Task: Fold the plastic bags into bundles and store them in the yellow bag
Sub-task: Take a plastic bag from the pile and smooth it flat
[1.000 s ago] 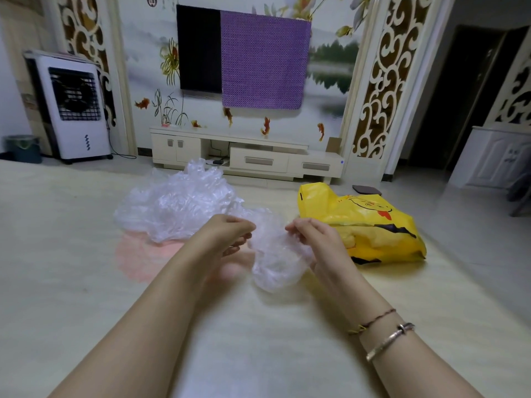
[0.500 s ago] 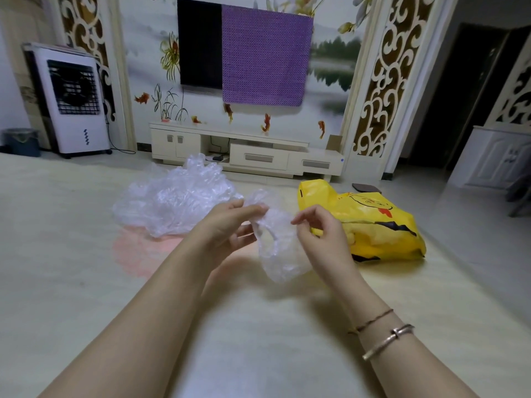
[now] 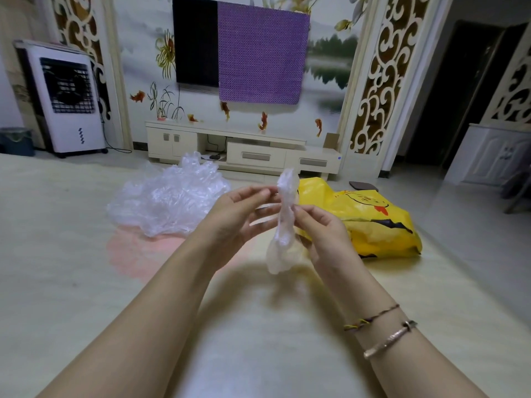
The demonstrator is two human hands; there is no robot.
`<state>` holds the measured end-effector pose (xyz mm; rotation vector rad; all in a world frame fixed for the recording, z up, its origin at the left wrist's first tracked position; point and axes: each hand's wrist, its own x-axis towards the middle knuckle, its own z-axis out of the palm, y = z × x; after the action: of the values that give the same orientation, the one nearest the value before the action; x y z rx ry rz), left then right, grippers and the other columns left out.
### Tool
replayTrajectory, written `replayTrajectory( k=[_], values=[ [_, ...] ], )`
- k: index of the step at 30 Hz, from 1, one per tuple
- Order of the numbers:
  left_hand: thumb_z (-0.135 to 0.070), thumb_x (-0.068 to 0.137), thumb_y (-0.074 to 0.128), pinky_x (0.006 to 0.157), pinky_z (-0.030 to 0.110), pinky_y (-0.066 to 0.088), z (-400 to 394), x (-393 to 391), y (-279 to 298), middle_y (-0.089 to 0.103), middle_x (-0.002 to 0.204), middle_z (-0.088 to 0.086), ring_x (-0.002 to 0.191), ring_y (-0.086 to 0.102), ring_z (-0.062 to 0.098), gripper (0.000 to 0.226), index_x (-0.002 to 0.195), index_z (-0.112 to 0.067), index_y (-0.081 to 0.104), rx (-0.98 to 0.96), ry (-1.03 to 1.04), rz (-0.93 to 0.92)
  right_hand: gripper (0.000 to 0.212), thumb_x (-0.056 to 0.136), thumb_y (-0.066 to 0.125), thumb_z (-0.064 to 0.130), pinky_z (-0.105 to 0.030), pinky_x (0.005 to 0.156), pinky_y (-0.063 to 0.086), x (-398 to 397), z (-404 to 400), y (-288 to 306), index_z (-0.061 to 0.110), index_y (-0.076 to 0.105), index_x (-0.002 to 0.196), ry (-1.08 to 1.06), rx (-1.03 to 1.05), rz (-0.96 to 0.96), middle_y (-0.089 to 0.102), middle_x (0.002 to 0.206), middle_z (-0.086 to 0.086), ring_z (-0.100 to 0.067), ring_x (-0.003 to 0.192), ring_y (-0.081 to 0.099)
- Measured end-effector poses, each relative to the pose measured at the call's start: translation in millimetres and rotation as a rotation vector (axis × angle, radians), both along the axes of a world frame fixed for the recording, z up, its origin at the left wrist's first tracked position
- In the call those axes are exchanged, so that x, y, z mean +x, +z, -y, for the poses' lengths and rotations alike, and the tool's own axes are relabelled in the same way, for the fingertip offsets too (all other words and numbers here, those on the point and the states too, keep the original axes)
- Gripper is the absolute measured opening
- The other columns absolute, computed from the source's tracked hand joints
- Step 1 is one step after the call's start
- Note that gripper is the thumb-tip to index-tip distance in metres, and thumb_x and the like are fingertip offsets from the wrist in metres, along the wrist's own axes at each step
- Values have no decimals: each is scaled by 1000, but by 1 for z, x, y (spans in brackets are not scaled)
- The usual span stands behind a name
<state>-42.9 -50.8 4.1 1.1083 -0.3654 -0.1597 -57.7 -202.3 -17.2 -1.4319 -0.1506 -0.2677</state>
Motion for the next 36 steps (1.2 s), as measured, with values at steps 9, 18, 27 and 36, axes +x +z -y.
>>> replayTrajectory(
  k=[9, 18, 27, 36],
  values=[
    [-6, 87, 65, 70, 23, 55, 15, -7, -4, 66, 88, 9, 77, 68, 13, 3, 90, -5, 63, 133, 105, 64, 10, 77, 71, 28, -36, 84, 39, -4, -3, 3, 19, 72, 72, -14, 80, -14, 68, 77, 2, -20, 85, 55],
    [-12, 98, 53, 60, 25, 57, 5, 2, 3, 58, 75, 3, 61, 61, 11, 4, 95, -11, 52, 70, 443, -2, 15, 98, 44, 7, -35, 74, 51, -2, 15, 13, 13, 47, 85, -284, 395, -71, 66, 99, -20, -28, 84, 64],
    [-30, 95, 47, 71, 37, 59, 3, 0, 2, 60, 98, 5, 57, 55, 17, 26, 107, -9, 57, 345, 314, -159, 8, 98, 49, 18, -37, 77, 53, 0, 19, 14, 16, 56, 97, -336, 112, -127, 69, 100, -12, -26, 88, 65],
    [-49, 90, 56, 88, 40, 51, -11, -3, -4, 70, 101, 6, 73, 62, 18, 49, 118, -10, 68, 416, -178, -131, 7, 88, 64, 16, -31, 62, 47, -16, 18, 23, 11, 64, 84, 99, -106, 0, 66, 74, -11, -23, 66, 59]
  ],
)
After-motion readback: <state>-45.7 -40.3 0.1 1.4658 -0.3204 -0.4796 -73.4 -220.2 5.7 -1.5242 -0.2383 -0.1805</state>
